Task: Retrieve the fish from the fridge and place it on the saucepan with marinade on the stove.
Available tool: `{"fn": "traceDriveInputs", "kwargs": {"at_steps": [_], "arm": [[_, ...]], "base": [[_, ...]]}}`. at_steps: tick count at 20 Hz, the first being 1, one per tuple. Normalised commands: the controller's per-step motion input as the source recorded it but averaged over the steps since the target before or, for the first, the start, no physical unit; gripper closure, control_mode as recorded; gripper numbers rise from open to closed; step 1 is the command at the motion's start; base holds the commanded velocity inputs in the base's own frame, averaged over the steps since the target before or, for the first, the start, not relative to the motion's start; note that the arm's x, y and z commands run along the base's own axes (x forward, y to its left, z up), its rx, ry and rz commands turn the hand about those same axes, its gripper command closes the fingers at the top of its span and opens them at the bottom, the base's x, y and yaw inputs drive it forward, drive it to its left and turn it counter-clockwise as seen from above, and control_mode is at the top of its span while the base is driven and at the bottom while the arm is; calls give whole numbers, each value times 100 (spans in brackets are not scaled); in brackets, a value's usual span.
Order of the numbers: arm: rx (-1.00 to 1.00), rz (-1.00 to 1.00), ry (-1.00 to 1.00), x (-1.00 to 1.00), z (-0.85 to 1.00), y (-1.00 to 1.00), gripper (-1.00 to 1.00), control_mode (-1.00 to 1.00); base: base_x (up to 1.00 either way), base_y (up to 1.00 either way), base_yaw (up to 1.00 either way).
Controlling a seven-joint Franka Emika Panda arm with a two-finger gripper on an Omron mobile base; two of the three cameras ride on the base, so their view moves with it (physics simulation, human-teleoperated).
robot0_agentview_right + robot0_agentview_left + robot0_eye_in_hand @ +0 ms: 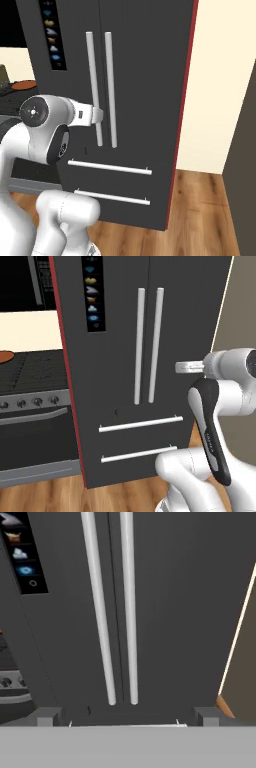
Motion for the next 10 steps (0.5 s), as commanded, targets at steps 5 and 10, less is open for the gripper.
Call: {"fn": "traceDriveInputs", "kwargs": {"at_steps": [5,10], "arm": [[0,0,0,48,0,0,-100,-100],[0,0,0,51,0,0,-100,-100]], "base": [[0,0,0],[0,0,0]]}}
